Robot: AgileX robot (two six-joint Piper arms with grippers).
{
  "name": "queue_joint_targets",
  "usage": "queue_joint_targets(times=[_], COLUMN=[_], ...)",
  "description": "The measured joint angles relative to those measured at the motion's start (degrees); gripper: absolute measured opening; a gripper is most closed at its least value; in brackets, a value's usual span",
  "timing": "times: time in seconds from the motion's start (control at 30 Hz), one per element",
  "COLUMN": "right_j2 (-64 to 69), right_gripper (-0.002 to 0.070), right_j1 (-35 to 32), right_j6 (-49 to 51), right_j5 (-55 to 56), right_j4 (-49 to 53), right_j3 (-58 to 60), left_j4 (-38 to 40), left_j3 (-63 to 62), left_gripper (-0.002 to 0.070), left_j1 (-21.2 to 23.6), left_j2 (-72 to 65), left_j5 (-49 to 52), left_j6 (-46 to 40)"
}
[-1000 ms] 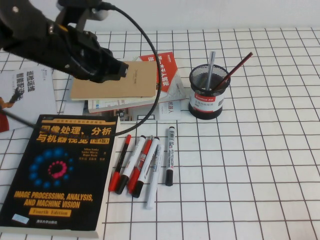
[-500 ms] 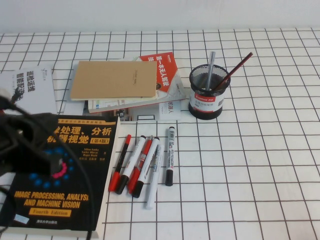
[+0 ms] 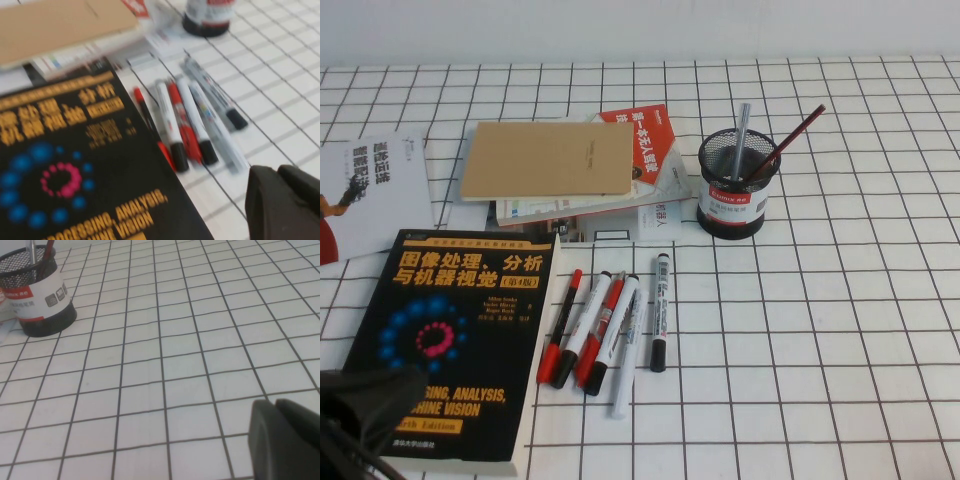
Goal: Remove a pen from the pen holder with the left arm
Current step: 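Take a marker out of the pen holder and lay it on the table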
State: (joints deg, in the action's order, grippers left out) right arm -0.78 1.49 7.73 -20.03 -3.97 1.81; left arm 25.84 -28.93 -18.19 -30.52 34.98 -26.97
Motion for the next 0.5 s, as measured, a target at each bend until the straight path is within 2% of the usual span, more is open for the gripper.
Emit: queue_joint_targets(times=[0.23,0.5], right_j2=[0.0,0.0], right_gripper=[-0.0016,-0.0016], right_j1=[0.0,0.0], right_j6=[0.0,0.0], right_j5=[0.0,0.0], right_j4=[0.0,0.0], right_j3=[0.0,0.0], left_j4=[-0.15,-3.88], left_j3=[0.0,1.35], left_gripper=[0.0001,0.0001], left_j1=[0.0,0.0], left_j2=[0.0,0.4], left_j5=[7.75,6.8], left_j6=[0.0,0.0])
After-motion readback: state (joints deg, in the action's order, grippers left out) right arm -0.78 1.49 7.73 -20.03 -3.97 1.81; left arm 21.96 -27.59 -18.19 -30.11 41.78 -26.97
